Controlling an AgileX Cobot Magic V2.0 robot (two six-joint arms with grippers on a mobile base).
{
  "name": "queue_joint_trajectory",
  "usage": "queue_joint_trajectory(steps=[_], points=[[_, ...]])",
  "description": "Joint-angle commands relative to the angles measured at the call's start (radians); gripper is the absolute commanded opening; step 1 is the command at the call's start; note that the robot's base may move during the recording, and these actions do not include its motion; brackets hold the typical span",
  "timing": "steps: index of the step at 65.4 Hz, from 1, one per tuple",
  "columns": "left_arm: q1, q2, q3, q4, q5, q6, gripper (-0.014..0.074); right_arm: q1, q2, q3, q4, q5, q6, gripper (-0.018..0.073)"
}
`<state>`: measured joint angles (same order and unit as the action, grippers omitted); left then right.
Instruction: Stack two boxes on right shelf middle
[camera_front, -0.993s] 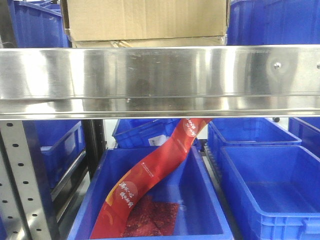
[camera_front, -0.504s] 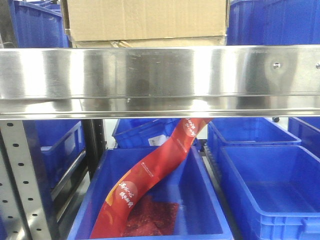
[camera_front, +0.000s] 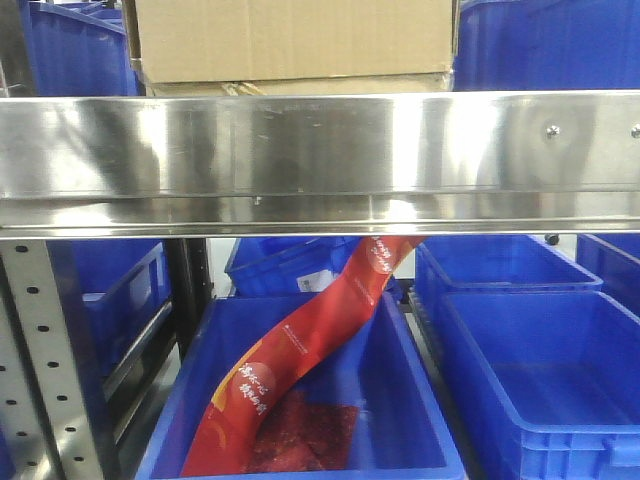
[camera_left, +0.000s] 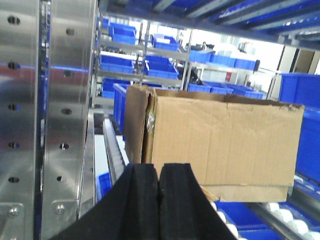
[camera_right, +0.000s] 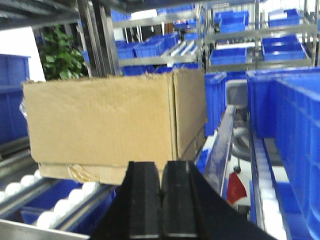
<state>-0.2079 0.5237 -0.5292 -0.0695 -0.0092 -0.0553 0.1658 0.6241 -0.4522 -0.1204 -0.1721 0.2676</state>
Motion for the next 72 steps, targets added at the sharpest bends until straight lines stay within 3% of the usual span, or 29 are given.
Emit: queue_joint_trajectory(steps=[1,10,16,27,45,72], points=[[0.004,-0.007,0.001,-0.007,-0.018,0.000,-0.0111,-0.005,-0.005,0.004,-0.004,-0.027,-0.008,-0.0162],[0.004,-0.007,0.001,-0.007,-0.017,0.000,-0.0111,-0.005,-0.010,0.004,-0.004,-0.024,-0.008,-0.0162],[0.004,-0.007,0.001,-0.007,-0.017,0.000,-0.0111,-0.029,-0.062,0.009,0.009,0.069,-0.017,-0.0162],[0.004,-0.007,0.001,-0.007,-0.017,0.000,-0.0111,-0.135,-0.271,0.144,0.131,0.163,-0.201,-0.0162],[0.004,-0.007,0.001,-0.007,-0.017,0.000,-0.0111,-0.198,-0.615,0.445,0.160,0.172,-0.206,-0.0162],[0.004,-0.011,0.001,-0.007,-0.017,0.000,-0.0111,-0.207,-0.624,0.452,0.097,0.210,-0.206,-0.0162]])
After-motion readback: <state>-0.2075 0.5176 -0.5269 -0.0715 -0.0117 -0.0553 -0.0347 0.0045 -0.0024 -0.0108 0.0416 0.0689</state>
